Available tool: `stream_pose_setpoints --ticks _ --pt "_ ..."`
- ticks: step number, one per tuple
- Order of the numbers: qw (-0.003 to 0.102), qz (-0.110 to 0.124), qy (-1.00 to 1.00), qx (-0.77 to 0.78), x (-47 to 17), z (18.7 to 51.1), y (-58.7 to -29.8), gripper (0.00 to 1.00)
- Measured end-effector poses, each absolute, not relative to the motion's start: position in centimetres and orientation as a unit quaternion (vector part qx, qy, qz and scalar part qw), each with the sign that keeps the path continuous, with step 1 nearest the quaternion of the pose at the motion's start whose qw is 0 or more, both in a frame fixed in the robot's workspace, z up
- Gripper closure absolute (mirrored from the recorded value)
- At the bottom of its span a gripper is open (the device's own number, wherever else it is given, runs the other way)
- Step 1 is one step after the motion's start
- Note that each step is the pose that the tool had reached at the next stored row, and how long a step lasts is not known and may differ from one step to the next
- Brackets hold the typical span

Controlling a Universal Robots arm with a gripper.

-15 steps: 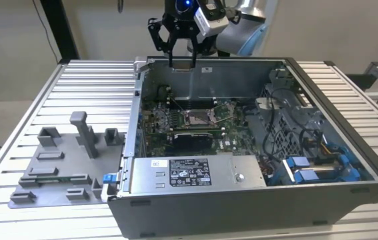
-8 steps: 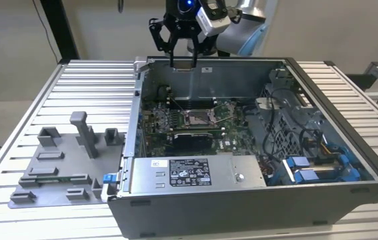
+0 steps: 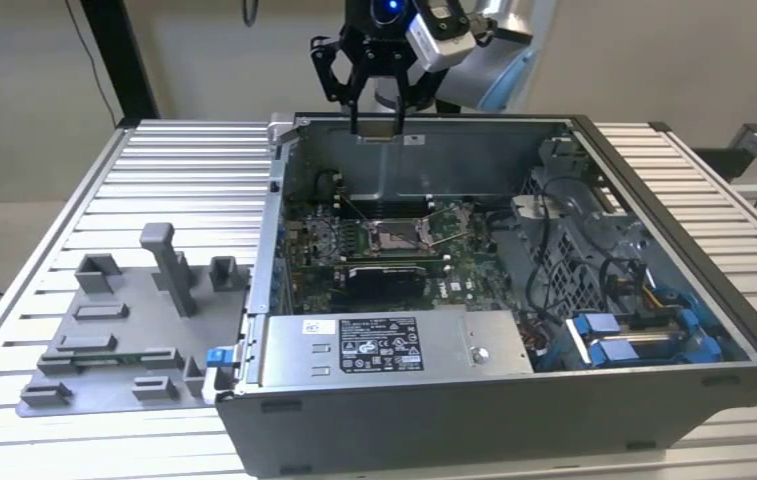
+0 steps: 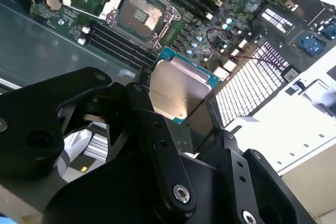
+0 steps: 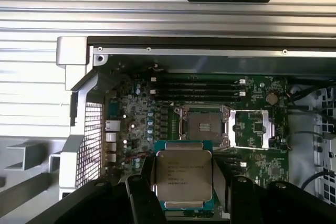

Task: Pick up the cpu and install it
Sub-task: 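Pick up the cpu and move it towards the insertion slot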

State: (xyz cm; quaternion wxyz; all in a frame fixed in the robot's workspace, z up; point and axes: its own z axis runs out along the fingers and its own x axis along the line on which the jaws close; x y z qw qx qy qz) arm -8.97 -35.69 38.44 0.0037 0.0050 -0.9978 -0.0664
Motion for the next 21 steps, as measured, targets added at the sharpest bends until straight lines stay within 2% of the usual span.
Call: stream_pose_setpoints --ticks 21 --pt "0.003 -0.068 -0.998 -0.011 -8.79 38.44 -35.65 1.0"
